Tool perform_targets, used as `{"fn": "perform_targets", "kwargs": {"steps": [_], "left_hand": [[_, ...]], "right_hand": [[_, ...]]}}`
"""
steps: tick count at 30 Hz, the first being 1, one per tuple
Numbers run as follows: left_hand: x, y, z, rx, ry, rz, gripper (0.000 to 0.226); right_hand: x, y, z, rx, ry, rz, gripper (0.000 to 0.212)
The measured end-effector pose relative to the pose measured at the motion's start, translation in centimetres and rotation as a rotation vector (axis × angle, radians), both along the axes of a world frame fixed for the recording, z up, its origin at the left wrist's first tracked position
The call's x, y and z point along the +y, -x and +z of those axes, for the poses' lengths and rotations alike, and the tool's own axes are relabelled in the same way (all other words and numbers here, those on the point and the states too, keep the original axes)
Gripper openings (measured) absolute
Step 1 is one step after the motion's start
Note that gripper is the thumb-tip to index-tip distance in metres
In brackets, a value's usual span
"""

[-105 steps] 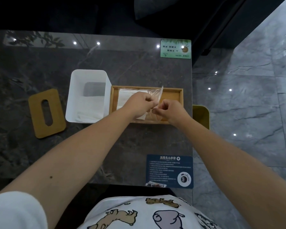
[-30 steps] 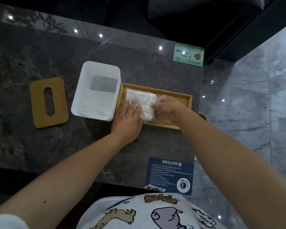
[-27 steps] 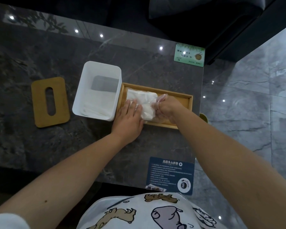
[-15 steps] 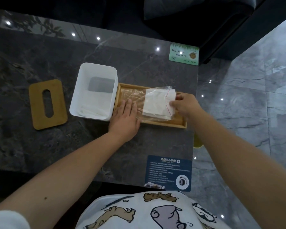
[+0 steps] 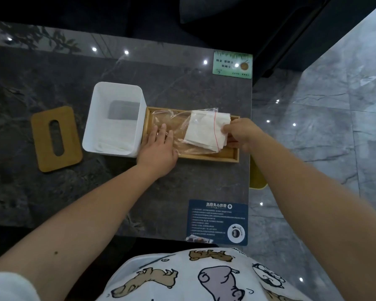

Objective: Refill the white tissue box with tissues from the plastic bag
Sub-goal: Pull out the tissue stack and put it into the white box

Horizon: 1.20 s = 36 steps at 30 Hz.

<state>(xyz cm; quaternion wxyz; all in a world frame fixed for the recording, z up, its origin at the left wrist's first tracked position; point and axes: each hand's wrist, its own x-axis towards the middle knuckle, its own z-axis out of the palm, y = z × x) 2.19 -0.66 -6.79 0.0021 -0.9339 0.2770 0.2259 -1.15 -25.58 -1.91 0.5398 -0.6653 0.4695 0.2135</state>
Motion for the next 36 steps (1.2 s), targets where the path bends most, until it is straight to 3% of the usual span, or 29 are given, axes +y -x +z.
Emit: {"fn": "perform_targets", "kwargs": {"steps": [7,12,17,27,31,33,36], "left_hand": [[-0.2,-0.2,0.4,0.006,-0.013,0.007,0.063],[-0.3,-0.5,1.3,0.003,0.002,0.004,0.061],[-0.2,-1.0,1.8,0.017,0.035,0.010,0.060],[0.1,-1.1,2.7,0.020,0.152,0.010,0.053],[0.2,-0.3,4.0,-0.001,0.361,0.019,0.051],[0.4,0.8,5.3,0.089,0.557,0.083,0.043],[0.3,2.8,9.2,0.632,0.946,0.438,0.044]], "right_hand": [[-2.4,1.3,0.9,-0.114,0.179,0.141,0.007],[-3.7,2.9,1.2,-0.092,0.136,0.138,0.007],[-4.8,4.7,2.1,-0.126,0.059,0.012,0.005],[-4.5,7.2,6.7,-0.396,-0.133,-0.293,0.011],[-0.5,7.3,7.6,-0.527,-0.339,-0.443,0.026],[2.1,7.4,7.9,-0.574,-0.435,-0.515,0.029],[6.2,7.5,8.1,-0.604,-0.545,-0.548,0.032]]}}
